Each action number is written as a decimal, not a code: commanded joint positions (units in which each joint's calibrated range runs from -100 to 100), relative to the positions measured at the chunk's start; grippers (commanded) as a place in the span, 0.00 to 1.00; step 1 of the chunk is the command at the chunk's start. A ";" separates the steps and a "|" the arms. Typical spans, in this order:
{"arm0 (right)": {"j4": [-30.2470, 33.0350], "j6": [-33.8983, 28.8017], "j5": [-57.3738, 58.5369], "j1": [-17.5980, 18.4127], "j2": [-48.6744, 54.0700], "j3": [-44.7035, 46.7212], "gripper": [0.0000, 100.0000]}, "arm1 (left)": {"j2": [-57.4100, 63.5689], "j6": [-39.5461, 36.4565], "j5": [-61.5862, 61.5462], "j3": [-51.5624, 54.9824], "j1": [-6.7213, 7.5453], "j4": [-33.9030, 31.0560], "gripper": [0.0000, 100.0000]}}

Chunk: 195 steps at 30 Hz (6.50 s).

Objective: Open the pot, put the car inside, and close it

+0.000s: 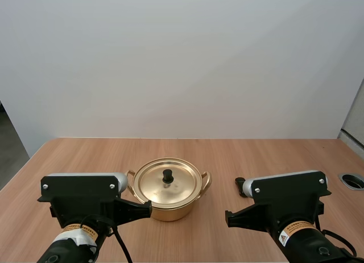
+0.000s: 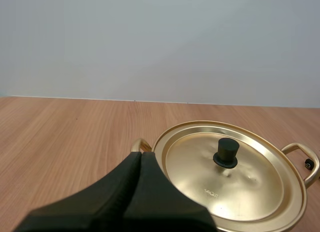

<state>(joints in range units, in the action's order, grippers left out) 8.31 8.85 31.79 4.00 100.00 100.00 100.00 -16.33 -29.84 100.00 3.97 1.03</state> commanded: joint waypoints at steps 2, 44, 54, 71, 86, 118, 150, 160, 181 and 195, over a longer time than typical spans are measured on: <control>-0.05 0.04 0.00 0.02 0.00 0.00 0.00 | 0.00 -0.04 -0.02 0.00 0.01 -0.06 0.00; 10.23 -7.51 14.72 -2.17 -39.69 -37.19 0.00 | -49.32 29.93 -24.63 -36.93 0.01 11.30 0.00; 10.26 -4.31 8.53 -2.17 -51.54 -37.19 0.42 | -64.91 49.72 -43.87 -50.76 0.01 33.04 0.56; 10.36 -1.40 5.11 -2.17 -57.59 -37.19 0.92 | -78.87 45.91 -41.00 -52.78 4.49 23.41 0.79; 10.36 -1.40 5.11 -2.17 -57.59 -37.19 0.92 | -83.60 45.01 -38.15 -52.78 4.49 22.40 0.79; 8.91 -0.70 5.11 -2.17 -78.23 -40.24 0.87 | -84.70 43.63 -37.45 -54.54 4.42 20.84 0.00; 8.31 -0.70 1.25 -2.17 -95.16 -44.06 0.00 | -63.23 38.73 -39.73 -79.77 4.42 19.79 0.00; 9.16 -0.69 5.86 -2.19 -85.55 -47.21 0.00 | -59.87 37.19 -41.60 -85.21 4.42 19.33 0.00; -21.10 27.08 20.14 12.71 -80.65 -57.15 0.00 | -57.92 33.50 -47.49 -99.92 2.26 26.11 0.00; -24.50 29.52 24.72 14.00 -87.37 -57.15 0.77 | -57.92 35.01 -50.90 -100.05 1.60 28.52 0.00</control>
<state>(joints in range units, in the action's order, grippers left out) -16.15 38.33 56.49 18.01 12.67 42.85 42.04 18.65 -80.79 -0.02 5.59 29.73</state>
